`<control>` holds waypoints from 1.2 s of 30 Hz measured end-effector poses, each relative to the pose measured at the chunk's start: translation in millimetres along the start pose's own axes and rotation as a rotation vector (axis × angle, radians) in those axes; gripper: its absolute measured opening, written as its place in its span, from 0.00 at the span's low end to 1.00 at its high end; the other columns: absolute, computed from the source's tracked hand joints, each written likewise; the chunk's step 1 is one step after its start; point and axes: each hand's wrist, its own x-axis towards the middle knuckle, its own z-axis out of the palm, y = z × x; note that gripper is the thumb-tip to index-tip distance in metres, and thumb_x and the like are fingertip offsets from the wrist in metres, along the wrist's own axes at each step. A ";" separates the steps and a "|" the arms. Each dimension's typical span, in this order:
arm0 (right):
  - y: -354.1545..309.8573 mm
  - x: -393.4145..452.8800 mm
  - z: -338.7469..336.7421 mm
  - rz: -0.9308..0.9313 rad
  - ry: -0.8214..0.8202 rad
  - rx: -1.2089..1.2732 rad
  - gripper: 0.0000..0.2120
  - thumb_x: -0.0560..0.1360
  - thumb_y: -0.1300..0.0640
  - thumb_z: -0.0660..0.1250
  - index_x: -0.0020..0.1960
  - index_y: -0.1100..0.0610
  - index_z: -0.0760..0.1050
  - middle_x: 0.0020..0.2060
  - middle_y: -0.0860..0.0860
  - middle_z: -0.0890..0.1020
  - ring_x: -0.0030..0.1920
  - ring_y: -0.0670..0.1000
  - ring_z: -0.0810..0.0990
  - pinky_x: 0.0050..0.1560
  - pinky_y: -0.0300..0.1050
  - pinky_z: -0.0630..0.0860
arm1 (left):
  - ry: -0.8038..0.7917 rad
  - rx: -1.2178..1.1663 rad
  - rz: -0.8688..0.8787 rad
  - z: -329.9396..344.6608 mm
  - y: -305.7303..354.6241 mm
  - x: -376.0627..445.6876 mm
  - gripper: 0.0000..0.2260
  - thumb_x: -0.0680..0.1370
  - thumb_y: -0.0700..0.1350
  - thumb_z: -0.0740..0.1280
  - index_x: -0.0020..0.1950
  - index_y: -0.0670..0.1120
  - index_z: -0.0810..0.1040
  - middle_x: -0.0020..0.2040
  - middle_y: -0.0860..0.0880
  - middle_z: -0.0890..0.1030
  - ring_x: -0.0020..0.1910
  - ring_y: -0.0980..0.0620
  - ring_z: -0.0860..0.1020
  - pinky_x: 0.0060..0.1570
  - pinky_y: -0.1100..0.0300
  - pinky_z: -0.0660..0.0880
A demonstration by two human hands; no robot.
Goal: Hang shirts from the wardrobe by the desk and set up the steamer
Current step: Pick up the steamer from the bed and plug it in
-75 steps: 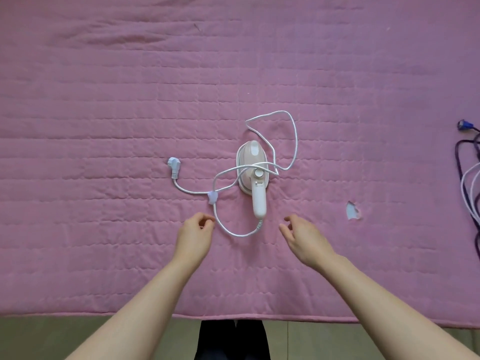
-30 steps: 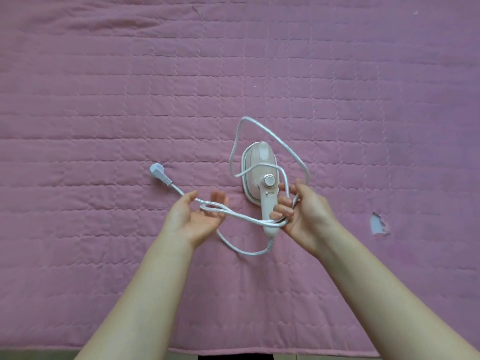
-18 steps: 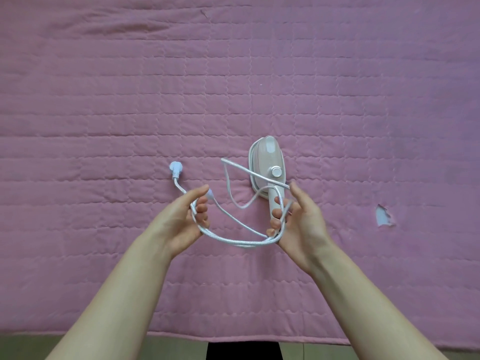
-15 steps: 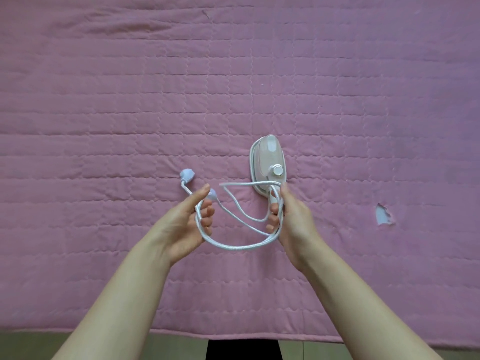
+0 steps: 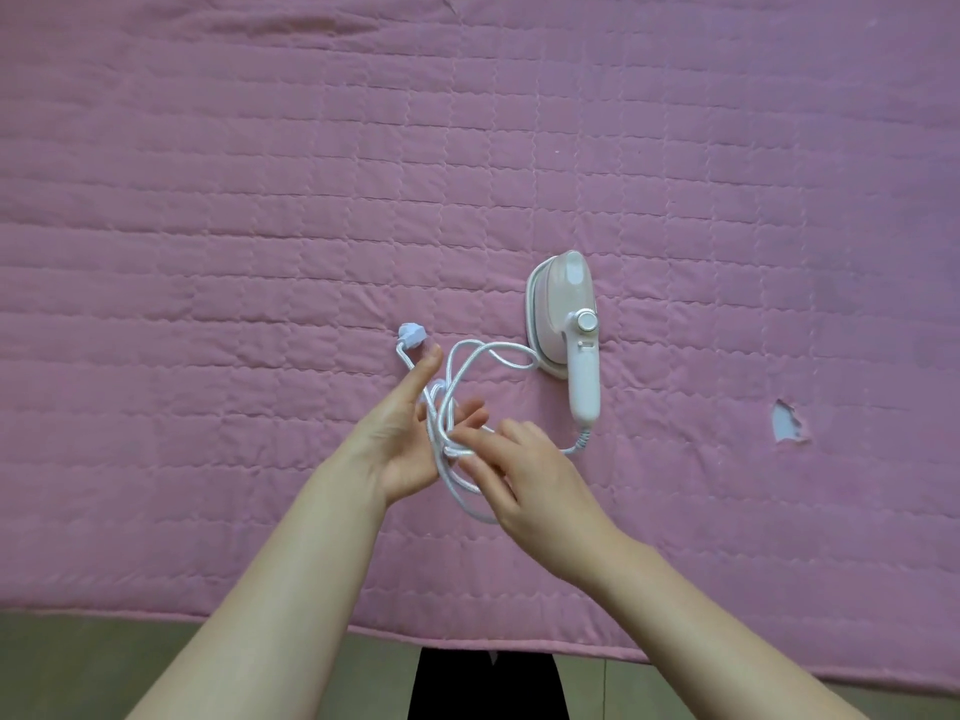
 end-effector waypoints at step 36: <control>97.8 56.5 -39.6 0.771 0.216 0.244 0.25 0.75 0.48 0.65 0.67 0.58 0.65 0.59 0.55 0.75 0.59 0.55 0.74 0.60 0.53 0.72 | 0.370 0.534 0.520 45.8 9.7 128.7 0.05 0.80 0.46 0.62 0.48 0.46 0.73 0.36 0.50 0.83 0.17 0.55 0.61 0.24 0.63 0.64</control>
